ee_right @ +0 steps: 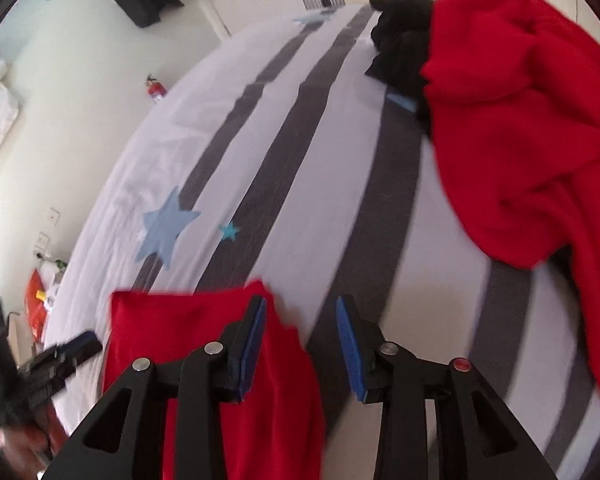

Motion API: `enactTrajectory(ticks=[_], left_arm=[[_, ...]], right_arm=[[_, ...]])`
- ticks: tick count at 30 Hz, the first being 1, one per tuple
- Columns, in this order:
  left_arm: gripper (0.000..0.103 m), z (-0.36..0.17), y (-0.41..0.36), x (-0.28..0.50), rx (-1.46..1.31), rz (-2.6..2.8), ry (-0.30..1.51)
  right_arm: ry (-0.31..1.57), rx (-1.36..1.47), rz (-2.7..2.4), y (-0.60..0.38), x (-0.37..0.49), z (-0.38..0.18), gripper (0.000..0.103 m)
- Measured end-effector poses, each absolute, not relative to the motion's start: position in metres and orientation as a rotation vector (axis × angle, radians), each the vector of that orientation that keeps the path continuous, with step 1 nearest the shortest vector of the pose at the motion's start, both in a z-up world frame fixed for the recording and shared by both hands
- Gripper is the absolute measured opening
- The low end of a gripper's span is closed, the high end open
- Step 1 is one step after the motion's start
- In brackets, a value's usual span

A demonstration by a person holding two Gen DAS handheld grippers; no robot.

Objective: Fold clothes
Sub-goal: 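Close both grippers on the folded end of the red garment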

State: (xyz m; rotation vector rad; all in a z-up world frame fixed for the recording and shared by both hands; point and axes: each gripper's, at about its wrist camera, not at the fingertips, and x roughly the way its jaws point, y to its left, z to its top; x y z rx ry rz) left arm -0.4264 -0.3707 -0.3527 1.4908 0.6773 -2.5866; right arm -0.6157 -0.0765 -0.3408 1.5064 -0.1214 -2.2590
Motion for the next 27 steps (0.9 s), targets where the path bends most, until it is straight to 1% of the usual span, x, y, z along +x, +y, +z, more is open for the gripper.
enactTrajectory(ticks=[4,6,9,12,15,19,24,27], left_arm=[[0.033,-0.341,-0.363,-0.377,1.521,-2.608,0.711],[0.04,-0.342,-0.347,-0.35,1.556,-2.593,0.752],[0.043,-0.342,-0.331,-0.304,1.598,-2.567,0.786],[0.044,-0.347,-0.312,-0.273,1.666,-2.522,0.778],[0.044,-0.354,-0.303,-0.242,1.698,-2.458,0.802],[0.044,-0.353,-0.293,-0.203,1.7,-2.428,0.834],[0.044,-0.36,-0.267,-0.165,1.828,-2.396,0.86],[0.044,-0.367,-0.25,-0.154,1.878,-2.402,0.824]], right_arm=[[-0.101,1.465,-2.241,-0.052,-0.563,-0.328,0.033],[-0.103,1.49,-2.201,-0.044,-0.524,-0.332,0.034],[-0.151,1.544,-2.117,-0.038,-0.462,-0.338,0.034],[-0.172,1.577,-2.055,-0.033,-0.403,-0.341,0.034],[-0.277,1.629,-1.986,-0.025,-0.351,-0.347,0.034],[-0.379,1.661,-1.918,-0.019,-0.302,-0.35,0.034],[-0.345,1.716,-1.854,-0.023,-0.254,-0.358,0.034],[-0.331,1.72,-1.823,-0.025,-0.234,-0.362,0.034]])
